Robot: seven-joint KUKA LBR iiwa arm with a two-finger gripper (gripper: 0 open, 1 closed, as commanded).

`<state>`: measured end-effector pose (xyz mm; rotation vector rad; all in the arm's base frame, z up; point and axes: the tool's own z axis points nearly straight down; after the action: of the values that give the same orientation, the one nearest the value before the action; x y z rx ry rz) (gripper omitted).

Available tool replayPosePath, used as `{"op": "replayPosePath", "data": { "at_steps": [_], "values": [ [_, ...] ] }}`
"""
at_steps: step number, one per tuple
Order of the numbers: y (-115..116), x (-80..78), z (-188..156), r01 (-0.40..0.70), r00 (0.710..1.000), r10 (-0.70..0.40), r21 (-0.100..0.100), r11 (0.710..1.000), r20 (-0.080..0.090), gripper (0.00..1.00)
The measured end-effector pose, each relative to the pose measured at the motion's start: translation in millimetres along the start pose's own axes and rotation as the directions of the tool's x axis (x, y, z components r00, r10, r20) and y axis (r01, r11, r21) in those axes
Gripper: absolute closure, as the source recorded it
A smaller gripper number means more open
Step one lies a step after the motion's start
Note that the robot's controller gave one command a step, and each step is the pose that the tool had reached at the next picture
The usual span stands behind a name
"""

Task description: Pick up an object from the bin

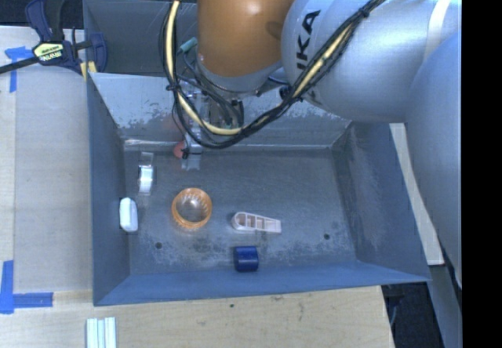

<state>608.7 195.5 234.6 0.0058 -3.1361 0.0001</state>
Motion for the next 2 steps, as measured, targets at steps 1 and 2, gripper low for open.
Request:
{"op": "replayPosePath", "data": {
  "at_steps": [1,2],
  "values": [
    [-1,-1.7,-6,-0.004,1.000,0.004,-0.001,1.000,0.009,0.00],
    [-40,-15.6,107,-0.058,0.998,0.058,-0.002,0.998,0.008,0.00]
  ]
}}
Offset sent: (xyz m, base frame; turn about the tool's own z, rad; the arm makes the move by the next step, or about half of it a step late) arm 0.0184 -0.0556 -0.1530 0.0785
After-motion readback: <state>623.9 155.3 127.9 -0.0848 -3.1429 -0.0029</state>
